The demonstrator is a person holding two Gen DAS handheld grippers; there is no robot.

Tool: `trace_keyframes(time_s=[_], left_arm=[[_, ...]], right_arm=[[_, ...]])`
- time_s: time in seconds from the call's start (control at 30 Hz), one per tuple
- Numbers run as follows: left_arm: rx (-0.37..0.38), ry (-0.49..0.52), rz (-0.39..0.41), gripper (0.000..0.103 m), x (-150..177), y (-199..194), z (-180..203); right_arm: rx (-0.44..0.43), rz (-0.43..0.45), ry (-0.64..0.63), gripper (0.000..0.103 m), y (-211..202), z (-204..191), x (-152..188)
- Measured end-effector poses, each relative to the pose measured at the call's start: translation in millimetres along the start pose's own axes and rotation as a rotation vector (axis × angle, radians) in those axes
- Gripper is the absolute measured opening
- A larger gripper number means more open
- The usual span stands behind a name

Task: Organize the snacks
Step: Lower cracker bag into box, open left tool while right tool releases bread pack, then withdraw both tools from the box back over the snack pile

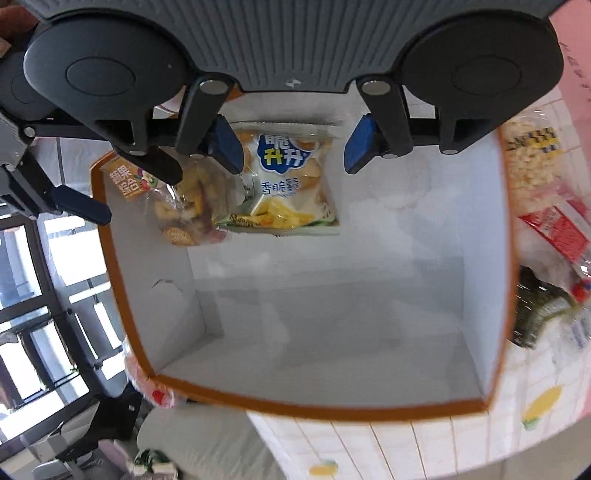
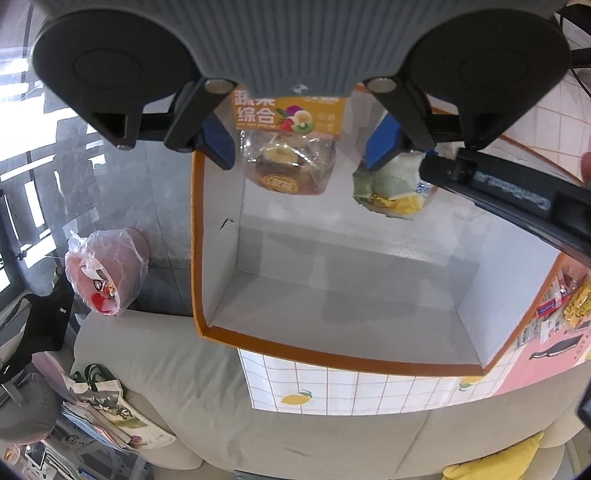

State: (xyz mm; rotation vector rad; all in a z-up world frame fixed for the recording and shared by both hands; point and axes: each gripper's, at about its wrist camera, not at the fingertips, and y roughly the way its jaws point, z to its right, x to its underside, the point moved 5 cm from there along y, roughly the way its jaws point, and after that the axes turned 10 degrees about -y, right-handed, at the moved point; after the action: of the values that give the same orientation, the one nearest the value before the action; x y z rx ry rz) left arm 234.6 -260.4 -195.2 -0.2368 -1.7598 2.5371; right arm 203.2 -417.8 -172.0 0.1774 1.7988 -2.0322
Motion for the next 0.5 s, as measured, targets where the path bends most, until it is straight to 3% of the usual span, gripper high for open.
trace_keyframes(time_s=[0.17,0.23,0.5], left_arm=[[-0.032,0.073,0.163,0.073,4.5,-41.4,0.8],[-0.041,0.118,0.243,0.073,10.4,-61.7,-2.4],[-0.067,0.193,0.458,0.073,40.9,-131.7,-30.2]], right_arm=[[0.037,0.049,0.022,0.079,-18.2,-3.8,0.8],[0.061,0.104,0.045,0.086,-33.0,-7.0,1.2],[0.065,0.358,0.117,0.087,-90.9,-50.9,-6.6]])
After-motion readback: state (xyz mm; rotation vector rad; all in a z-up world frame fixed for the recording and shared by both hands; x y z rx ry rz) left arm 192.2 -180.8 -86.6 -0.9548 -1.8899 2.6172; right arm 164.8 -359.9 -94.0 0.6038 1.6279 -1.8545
